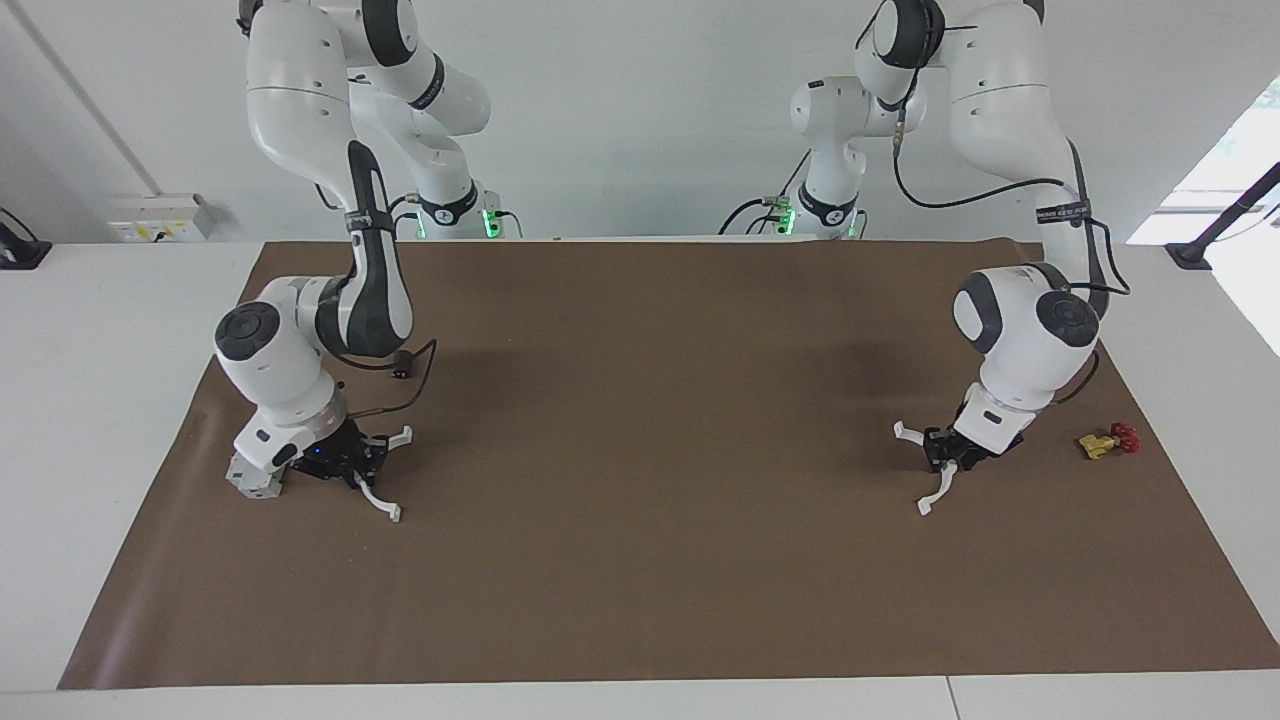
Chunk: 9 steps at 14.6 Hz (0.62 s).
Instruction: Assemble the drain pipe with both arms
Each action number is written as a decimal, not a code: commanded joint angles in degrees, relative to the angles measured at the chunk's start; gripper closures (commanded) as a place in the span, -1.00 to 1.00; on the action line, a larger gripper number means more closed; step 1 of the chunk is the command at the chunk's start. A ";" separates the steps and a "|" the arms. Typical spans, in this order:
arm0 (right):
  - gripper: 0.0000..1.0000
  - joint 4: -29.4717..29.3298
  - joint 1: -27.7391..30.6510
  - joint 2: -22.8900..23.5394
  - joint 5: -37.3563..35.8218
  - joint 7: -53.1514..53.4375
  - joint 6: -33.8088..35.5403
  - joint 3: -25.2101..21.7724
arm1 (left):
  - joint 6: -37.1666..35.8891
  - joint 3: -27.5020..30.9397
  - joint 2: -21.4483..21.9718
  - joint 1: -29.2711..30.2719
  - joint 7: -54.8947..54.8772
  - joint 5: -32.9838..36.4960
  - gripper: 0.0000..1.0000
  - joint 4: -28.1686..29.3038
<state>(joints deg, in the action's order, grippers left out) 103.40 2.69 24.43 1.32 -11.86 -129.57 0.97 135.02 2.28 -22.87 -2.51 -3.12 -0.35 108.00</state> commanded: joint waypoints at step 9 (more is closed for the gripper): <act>1.00 -13.23 -29.23 5.80 -1.41 39.63 4.43 0.08 | -0.19 0.27 2.74 0.31 -0.66 0.97 1.00 -0.16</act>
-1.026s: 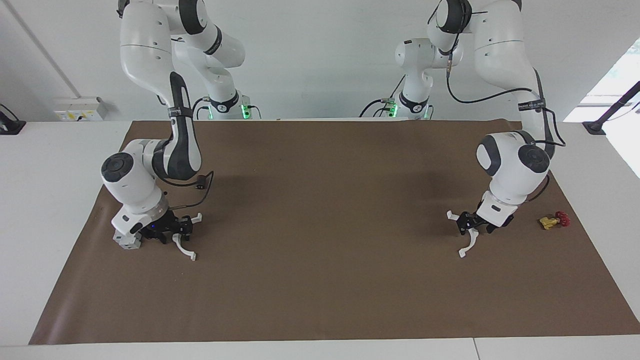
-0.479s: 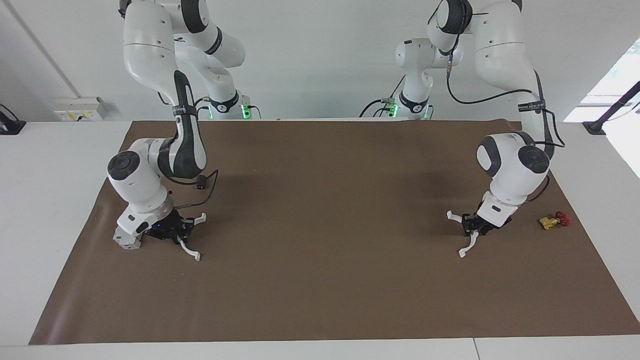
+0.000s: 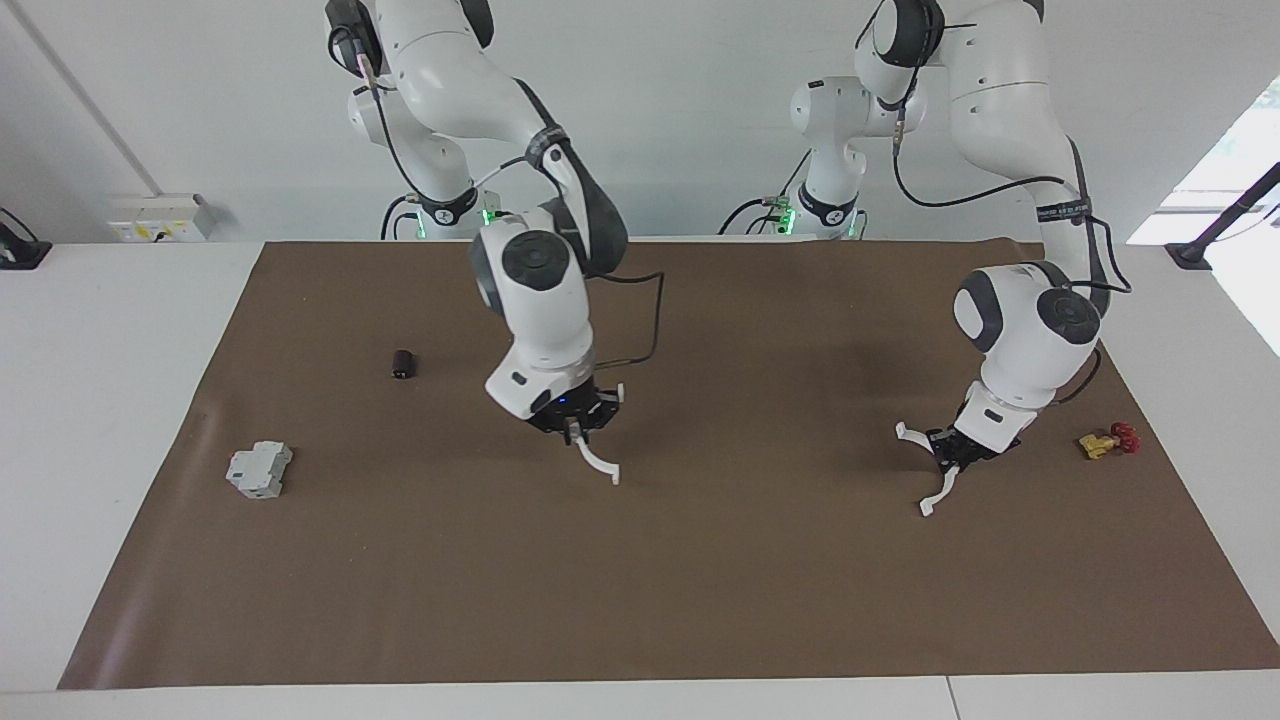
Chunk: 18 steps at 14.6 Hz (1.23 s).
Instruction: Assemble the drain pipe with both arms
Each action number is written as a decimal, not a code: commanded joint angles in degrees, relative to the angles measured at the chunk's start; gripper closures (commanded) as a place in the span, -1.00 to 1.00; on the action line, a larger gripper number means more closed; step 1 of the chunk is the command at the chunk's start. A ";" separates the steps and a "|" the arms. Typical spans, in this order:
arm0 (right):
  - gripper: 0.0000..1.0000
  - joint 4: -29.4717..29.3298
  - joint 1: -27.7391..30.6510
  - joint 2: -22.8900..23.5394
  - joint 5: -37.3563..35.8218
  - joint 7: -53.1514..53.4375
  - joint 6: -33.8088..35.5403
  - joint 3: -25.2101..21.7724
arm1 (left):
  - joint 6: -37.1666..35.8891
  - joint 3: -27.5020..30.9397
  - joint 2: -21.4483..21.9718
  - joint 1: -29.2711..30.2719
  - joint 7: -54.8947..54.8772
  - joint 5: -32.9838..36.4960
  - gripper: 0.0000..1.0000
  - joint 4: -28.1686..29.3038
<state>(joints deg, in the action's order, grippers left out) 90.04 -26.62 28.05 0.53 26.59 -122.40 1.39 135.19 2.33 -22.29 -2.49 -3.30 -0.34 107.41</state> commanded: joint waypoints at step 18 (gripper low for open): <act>-1.00 0.35 1.04 2.10 -0.26 -6.20 -4.83 -0.34 | -19.35 0.21 6.55 -9.71 5.37 5.52 1.00 -11.35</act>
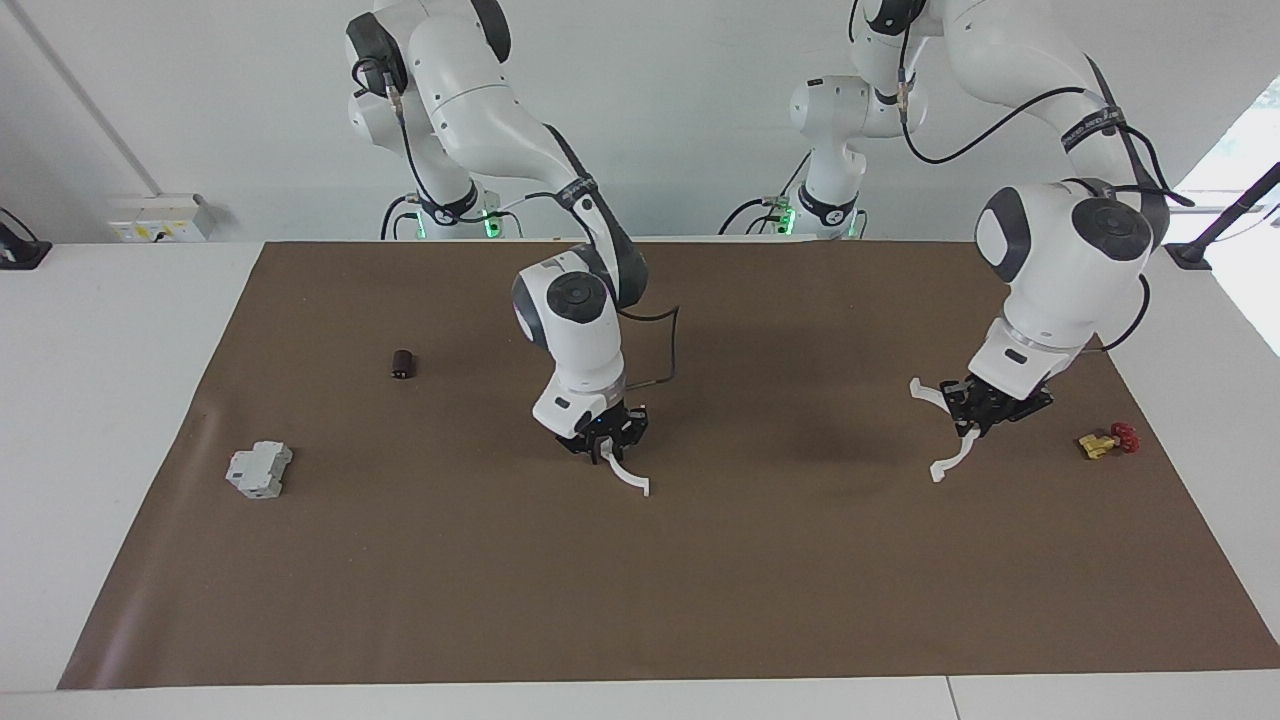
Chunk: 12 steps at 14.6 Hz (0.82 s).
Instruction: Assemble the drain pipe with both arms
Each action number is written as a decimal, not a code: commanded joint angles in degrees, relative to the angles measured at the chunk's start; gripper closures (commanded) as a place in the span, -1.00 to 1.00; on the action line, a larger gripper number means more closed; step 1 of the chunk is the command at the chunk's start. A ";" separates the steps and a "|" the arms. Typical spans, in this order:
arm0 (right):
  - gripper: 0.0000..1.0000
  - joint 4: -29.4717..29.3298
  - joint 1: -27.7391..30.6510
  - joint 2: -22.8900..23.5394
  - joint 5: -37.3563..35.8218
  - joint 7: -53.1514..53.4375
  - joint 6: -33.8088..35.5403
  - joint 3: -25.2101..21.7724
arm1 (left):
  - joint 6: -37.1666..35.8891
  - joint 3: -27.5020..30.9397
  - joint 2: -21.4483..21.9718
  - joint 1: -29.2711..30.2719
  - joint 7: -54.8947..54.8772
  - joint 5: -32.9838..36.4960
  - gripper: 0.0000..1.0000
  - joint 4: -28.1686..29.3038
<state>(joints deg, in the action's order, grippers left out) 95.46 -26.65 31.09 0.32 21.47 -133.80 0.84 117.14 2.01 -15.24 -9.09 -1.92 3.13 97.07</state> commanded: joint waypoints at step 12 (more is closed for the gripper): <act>-1.00 -7.57 24.26 -27.38 -0.23 -14.51 46.85 -0.40 | -0.25 0.63 -15.34 -24.03 28.29 4.35 1.00 -10.68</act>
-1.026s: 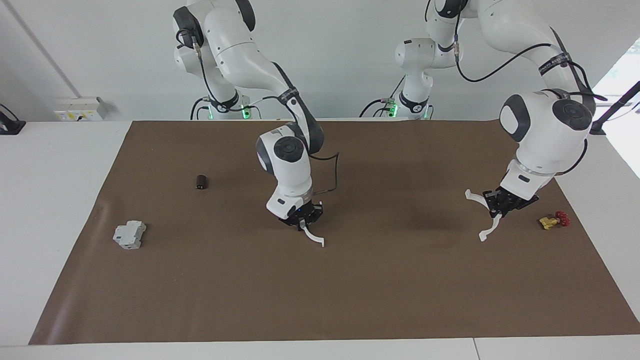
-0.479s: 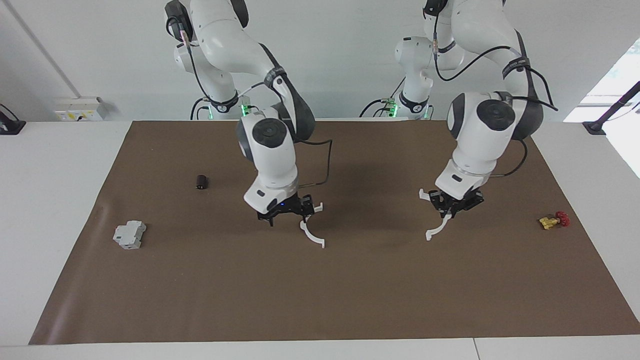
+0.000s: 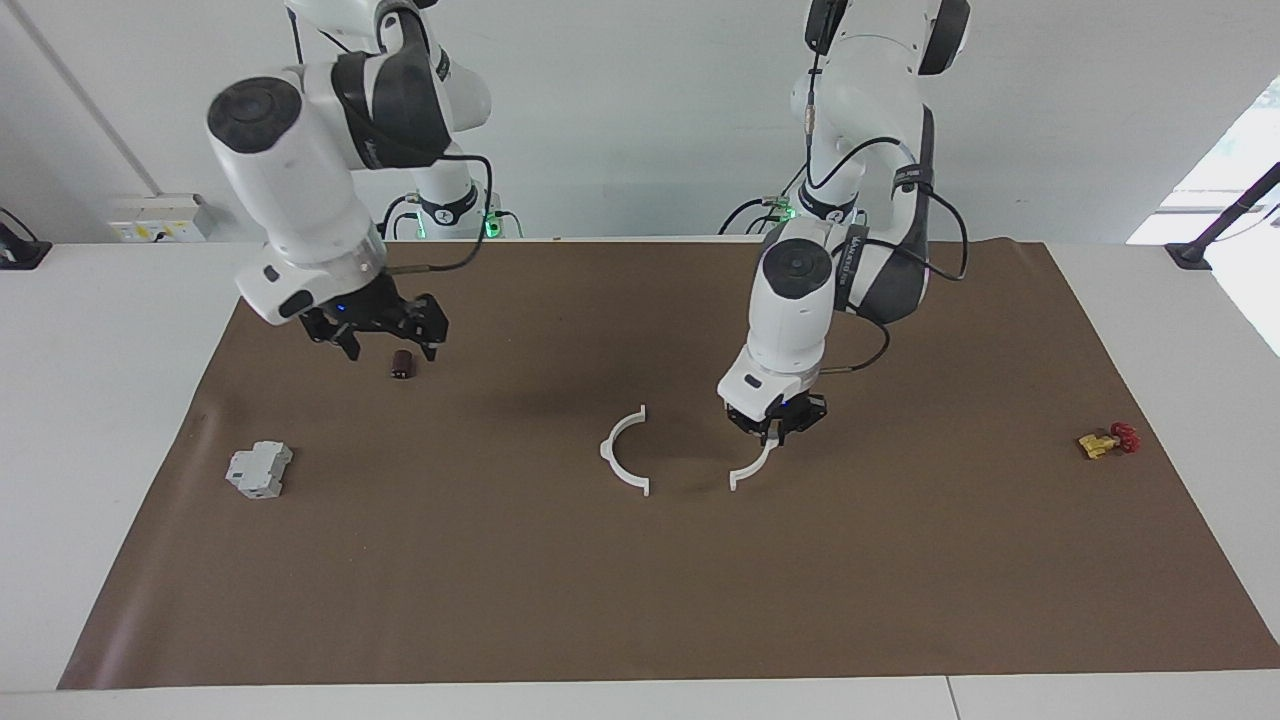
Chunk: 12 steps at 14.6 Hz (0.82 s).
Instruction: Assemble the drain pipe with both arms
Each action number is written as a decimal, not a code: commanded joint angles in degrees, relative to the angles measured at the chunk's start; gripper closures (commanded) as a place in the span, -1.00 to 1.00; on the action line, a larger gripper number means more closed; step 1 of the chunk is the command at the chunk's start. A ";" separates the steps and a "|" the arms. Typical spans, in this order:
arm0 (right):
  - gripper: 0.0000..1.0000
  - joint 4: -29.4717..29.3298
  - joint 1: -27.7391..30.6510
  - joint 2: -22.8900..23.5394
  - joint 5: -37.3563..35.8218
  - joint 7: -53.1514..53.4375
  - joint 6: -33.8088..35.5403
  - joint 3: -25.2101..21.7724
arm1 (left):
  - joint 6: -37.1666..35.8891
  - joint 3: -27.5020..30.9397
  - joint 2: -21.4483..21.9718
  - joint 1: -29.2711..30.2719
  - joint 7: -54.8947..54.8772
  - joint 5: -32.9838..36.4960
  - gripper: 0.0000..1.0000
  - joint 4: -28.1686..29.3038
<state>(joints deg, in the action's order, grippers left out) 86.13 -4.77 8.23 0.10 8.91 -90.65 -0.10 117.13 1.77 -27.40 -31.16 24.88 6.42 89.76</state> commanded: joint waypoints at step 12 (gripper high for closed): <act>-1.00 5.63 5.48 -8.06 -0.45 -6.19 3.90 0.36 | 12.41 0.43 -2.92 -5.40 1.75 -0.45 1.00 4.89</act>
<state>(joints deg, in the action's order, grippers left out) 90.23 0.10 1.23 0.10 4.19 -85.63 -0.18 126.72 1.66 -30.72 -35.88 25.74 6.34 91.94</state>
